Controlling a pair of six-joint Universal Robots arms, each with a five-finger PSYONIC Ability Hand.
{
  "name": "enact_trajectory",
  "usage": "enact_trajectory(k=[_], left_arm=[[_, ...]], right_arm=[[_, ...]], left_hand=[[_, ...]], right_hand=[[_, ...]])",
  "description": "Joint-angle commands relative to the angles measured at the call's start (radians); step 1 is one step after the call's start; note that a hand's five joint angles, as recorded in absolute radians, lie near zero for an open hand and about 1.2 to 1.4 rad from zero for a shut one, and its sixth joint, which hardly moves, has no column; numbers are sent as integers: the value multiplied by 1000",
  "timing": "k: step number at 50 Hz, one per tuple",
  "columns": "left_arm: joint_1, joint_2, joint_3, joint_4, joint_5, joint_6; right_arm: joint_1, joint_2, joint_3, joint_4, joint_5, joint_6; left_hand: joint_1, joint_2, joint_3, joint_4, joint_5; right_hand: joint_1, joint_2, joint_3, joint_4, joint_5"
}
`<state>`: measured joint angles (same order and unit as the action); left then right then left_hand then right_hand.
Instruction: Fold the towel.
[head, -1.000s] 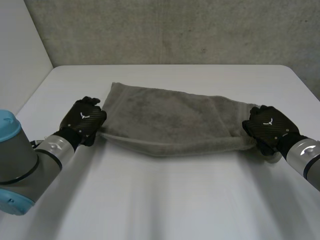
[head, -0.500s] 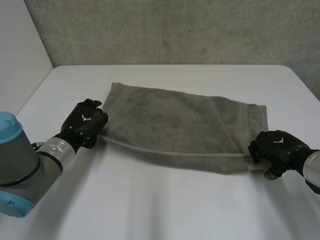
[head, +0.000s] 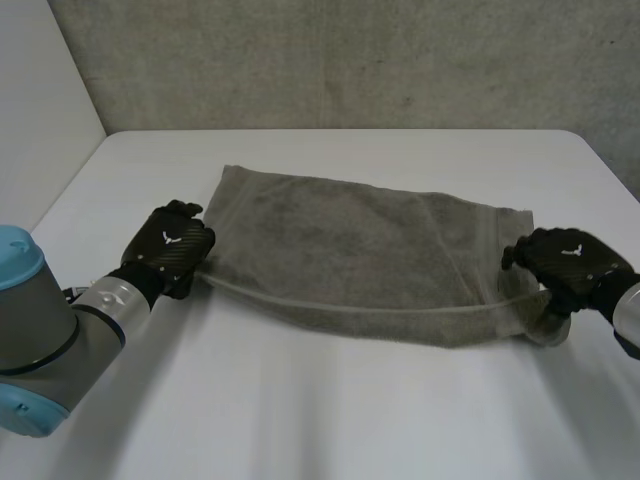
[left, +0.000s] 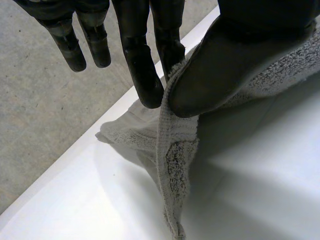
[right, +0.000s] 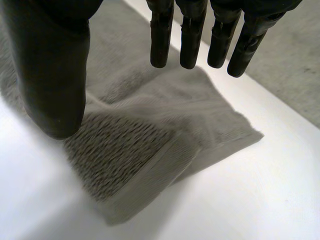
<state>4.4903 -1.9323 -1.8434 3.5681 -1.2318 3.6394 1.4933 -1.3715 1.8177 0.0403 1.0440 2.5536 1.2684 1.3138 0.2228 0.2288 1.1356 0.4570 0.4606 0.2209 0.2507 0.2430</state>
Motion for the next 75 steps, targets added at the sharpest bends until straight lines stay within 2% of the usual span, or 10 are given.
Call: enact_trajectory(k=[1, 19, 24, 25, 26, 37, 45, 59, 67, 75], left_arm=[[-17, -1, 0, 0, 0, -1], [-26, -1, -7, 0, 2, -1], [-22, -1, -4, -2, 2, 1], [-19, -1, -4, -2, 2, 1], [-17, -1, -5, -2, 2, -1], [-2, 61, -8, -77, 0, 1], [56, 251, 3, -216, 3, 11], [59, 558, 46, -527, 18, 56], [67, 561, 46, -627, 71, 257], [55, 345, 130, -626, 69, 257]], right_arm=[[1, -5, -40, 7, 2, 36], [8, 111, -80, 72, 70, 7], [4, 118, -84, 84, 74, 7], [1, 109, -84, 95, 68, 7], [-1, 100, -86, 110, 65, 7], [-86, -58, -70, 136, -51, 5], [-139, -198, -80, 133, -165, 4], [-137, -388, -126, 148, -213, 4], [-153, -377, -123, 193, -217, -87], [-133, -221, -139, 181, -203, -153]], left_hand=[[128, 83, -48, -54, 86], [128, 83, -48, -54, 86], [128, 83, -48, -54, 86], [128, 83, -48, -54, 86], [128, 83, -48, -54, 86], [128, 83, -48, -54, 86], [128, 83, -48, -54, 86], [128, 83, -48, -54, 86], [128, 83, -48, -54, 86], [128, 83, -48, -54, 86]], right_hand=[[-90, -94, -46, -76, -51], [33, 30, -46, -76, 73], [570, 567, -46, -76, 610], [876, 872, -46, -76, 915], [939, 935, -46, -76, 978], [939, 936, -46, -76, 979], [939, 936, -46, -76, 979], [939, 936, -46, -76, 979], [939, 936, -46, -76, 979], [939, 936, -46, -76, 979]])
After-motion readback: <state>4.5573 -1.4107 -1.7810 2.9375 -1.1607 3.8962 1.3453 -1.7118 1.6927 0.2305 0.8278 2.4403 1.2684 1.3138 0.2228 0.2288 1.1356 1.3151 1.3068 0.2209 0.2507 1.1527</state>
